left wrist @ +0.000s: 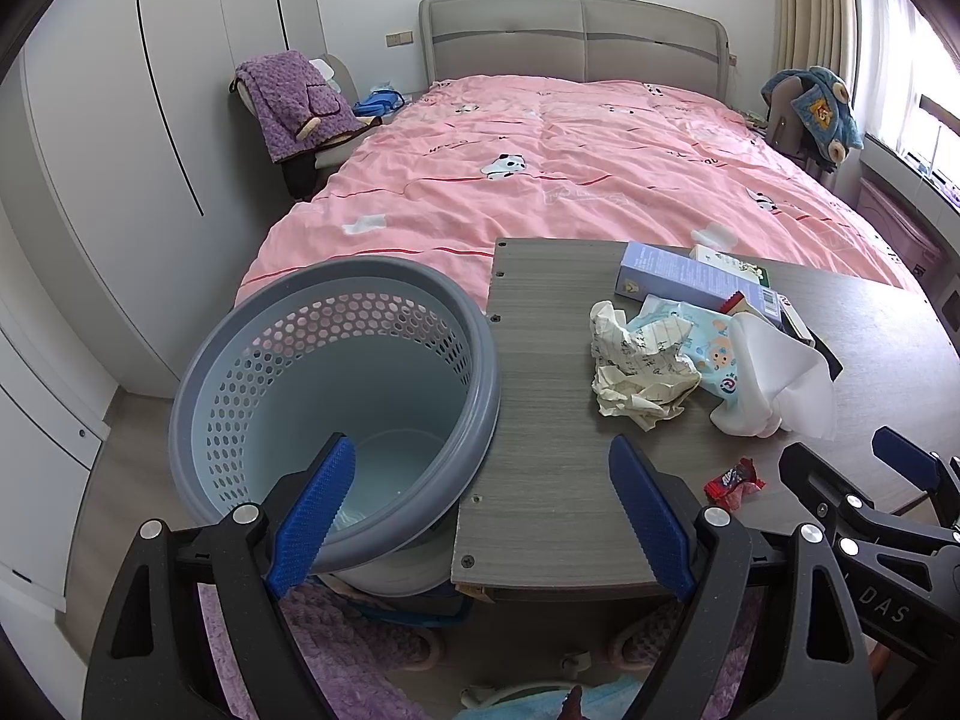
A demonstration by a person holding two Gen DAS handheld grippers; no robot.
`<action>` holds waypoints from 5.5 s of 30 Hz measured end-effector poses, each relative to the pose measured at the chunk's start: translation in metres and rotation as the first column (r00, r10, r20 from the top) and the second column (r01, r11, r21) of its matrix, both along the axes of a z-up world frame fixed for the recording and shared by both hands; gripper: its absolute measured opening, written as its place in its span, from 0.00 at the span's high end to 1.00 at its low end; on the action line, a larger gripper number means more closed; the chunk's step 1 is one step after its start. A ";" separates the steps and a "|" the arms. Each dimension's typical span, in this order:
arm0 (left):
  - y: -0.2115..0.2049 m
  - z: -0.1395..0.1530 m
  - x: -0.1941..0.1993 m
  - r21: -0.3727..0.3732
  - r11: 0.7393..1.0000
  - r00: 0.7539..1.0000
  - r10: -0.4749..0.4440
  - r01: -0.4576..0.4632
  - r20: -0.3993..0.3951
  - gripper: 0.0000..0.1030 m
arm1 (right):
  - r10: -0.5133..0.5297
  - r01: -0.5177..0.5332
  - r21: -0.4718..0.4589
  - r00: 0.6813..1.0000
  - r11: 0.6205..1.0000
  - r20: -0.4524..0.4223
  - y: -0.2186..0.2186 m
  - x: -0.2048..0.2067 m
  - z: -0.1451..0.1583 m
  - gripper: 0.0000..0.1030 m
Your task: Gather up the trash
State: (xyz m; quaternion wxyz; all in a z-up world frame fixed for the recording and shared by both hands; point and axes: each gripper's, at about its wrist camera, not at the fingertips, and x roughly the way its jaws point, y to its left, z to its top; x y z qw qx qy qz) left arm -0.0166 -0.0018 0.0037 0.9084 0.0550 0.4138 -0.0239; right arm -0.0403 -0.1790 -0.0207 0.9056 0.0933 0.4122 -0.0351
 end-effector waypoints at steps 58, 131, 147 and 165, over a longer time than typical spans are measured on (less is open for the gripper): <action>0.005 -0.030 0.029 -0.007 1.000 0.997 0.006 -0.007 -0.076 0.20 | 0.014 -0.015 -0.027 0.999 1.000 -0.036 -0.009 0.051 -0.038 0.24; -0.135 -0.086 0.011 -0.050 0.947 0.923 -0.320 0.317 -0.215 0.63 | -0.114 0.098 0.166 0.990 0.981 0.088 -0.124 -0.041 -0.015 0.92; -0.089 -0.035 0.007 -0.047 0.963 0.962 -0.267 0.265 -0.050 0.72 | -0.032 0.016 0.153 0.994 0.988 0.102 -0.089 -0.025 0.002 0.92; 0.077 -0.014 0.066 -0.029 0.998 0.998 0.056 -0.056 -0.009 0.72 | 0.277 -0.290 0.133 0.954 0.948 0.111 0.063 0.071 0.023 0.92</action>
